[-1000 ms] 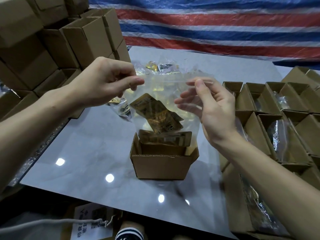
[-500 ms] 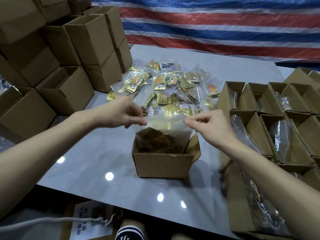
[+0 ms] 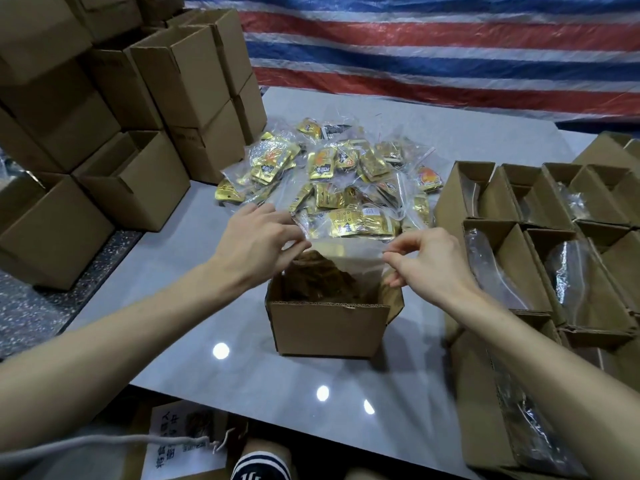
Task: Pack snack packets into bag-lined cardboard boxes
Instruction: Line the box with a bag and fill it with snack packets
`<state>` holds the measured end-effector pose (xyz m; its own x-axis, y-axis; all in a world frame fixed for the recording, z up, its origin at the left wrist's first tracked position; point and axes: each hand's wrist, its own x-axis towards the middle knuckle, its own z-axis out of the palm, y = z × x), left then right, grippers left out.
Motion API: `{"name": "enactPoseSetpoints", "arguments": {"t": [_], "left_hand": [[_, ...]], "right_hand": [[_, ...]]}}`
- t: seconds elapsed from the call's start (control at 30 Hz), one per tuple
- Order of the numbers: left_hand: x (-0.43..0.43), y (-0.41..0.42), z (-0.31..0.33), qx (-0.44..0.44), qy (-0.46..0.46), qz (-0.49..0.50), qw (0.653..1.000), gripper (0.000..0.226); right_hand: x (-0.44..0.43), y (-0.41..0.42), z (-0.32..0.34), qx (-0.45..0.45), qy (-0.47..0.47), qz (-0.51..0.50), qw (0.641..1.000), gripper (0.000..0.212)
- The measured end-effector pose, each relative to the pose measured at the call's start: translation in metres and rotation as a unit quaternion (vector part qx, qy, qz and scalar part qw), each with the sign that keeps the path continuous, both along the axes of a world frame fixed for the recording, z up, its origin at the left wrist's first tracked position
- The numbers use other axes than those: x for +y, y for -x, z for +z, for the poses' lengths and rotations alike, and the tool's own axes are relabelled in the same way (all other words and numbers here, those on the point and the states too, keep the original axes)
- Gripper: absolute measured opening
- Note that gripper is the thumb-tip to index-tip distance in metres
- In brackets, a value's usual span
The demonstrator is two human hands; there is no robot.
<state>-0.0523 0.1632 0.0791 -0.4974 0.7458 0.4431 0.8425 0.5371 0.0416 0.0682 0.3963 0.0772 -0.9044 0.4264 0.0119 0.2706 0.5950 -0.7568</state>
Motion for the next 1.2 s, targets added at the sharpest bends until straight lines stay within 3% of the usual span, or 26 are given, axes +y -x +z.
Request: {"name": "enactPoseSetpoints", "arguments": {"t": [0.07,0.17,0.4,0.53,0.6,0.73,0.87,1.03,1.2], "left_hand": [[0.002,-0.003,-0.005,-0.022,0.012,0.008,1.0,0.015],[0.007,-0.004,-0.008,-0.145,0.09,-0.03,0.985,0.013],[0.013,-0.005,-0.004,-0.441,0.13,-0.015,0.888,0.032],[0.015,-0.003,-0.008,-0.537,0.155,0.003,0.829,0.034],[0.018,-0.002,-0.013,-0.548,0.192,0.02,0.814,0.029],[0.029,-0.001,-0.029,-0.466,0.248,0.061,0.847,0.023],[0.044,-0.004,-0.043,-0.426,0.295,0.097,0.85,0.017],[0.06,-0.002,-0.056,-0.434,0.308,0.132,0.837,0.018],[0.07,0.001,-0.059,-0.435,0.304,0.149,0.834,0.011]], "right_hand": [[-0.002,0.001,-0.002,-0.014,0.012,0.007,1.0,0.015],[-0.005,0.005,-0.004,-0.072,0.056,0.031,0.995,0.012],[0.0,0.011,-0.008,-0.212,0.113,0.095,0.966,0.01],[0.0,0.014,-0.008,-0.285,0.09,0.129,0.946,0.015],[-0.003,0.016,-0.01,-0.294,0.076,0.134,0.943,0.016],[-0.01,0.015,-0.018,-0.296,0.027,0.134,0.945,0.02],[-0.018,0.02,-0.025,-0.304,-0.094,0.117,0.941,0.019],[-0.03,0.03,-0.026,-0.289,-0.263,0.135,0.91,0.019],[-0.035,0.04,-0.032,-0.296,-0.318,0.144,0.889,0.019]]}}
